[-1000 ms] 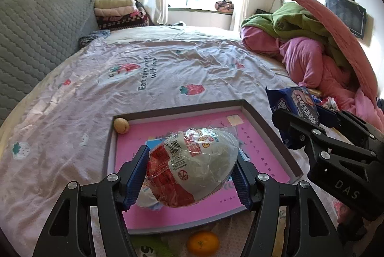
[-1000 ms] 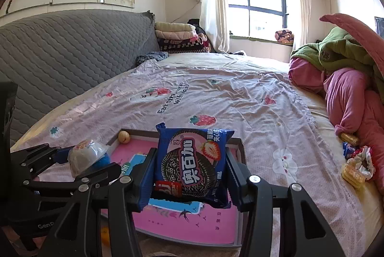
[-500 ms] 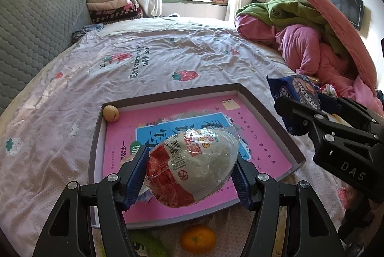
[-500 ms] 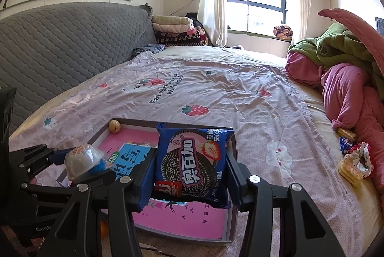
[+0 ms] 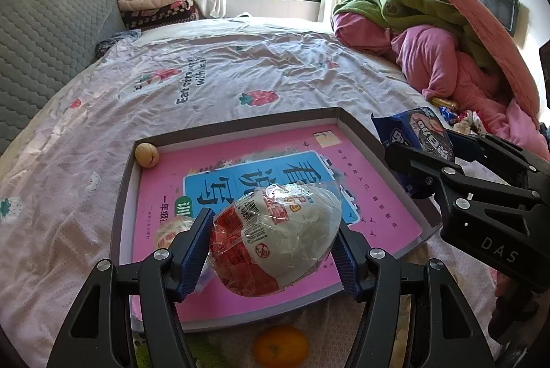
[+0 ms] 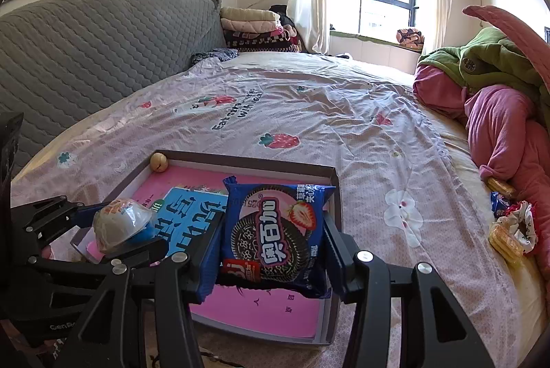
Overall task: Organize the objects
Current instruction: 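Lower the red-and-white egg onto the book with left gripper while right gripper lowers the cookie packet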
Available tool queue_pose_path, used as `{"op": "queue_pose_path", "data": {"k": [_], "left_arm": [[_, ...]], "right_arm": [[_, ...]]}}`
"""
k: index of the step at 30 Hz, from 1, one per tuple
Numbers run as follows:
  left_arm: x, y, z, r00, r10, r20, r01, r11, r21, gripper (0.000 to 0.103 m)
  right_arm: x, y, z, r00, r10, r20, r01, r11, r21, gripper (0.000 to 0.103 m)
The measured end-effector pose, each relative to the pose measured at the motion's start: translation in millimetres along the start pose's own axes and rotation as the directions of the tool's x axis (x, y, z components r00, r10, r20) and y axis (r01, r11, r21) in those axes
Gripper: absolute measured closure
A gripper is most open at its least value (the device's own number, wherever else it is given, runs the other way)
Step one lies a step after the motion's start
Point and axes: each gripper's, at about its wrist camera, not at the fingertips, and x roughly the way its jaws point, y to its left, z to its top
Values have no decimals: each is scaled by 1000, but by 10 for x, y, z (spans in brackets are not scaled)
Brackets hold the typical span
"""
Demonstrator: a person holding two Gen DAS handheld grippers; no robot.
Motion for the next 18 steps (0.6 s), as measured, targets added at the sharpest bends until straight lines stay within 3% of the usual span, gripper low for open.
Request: {"op": "queue_pose_path", "data": {"k": [18], "left_arm": [[174,-84,-108,999,-8,-31,9,999,39,37]], "right_arm": [[206,-17,-104,996,10,-93,-11,1000,-10,51]]}}
